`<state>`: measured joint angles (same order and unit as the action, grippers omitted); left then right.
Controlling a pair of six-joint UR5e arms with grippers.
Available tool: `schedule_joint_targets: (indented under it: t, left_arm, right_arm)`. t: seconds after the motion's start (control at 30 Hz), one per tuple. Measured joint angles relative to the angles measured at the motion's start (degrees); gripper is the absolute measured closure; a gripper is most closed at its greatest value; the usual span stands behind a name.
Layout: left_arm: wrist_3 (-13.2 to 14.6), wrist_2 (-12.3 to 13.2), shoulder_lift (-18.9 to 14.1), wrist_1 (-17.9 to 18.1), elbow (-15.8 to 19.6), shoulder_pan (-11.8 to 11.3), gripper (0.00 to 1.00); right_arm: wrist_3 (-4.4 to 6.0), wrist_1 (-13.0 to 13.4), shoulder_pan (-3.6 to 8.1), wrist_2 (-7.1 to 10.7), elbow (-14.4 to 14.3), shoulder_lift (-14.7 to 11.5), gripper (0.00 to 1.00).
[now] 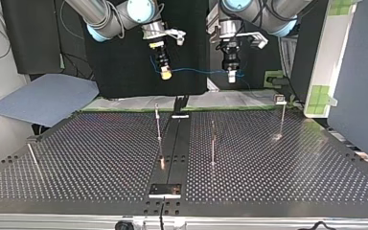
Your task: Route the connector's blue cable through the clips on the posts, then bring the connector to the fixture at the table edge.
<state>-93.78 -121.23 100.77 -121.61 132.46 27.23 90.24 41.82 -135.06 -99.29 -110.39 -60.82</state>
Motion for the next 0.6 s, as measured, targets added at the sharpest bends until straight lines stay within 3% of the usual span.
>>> schedule_joint_targets:
  t: [0.43, 0.6]
  left_arm:
    - [-0.02, 0.18, 0.03, -0.32, -0.61, -1.66, 0.87]
    - [-0.62, 1.49, 0.09, -0.92, -2.03, -3.00, 0.87]
  right_arm:
    - [0.49, -4.25, 1.96, 0.56, 5.19, -6.41, 1.00]
    - [0.56, -5.37, 2.73, 1.23, 6.29, -9.07, 1.00]
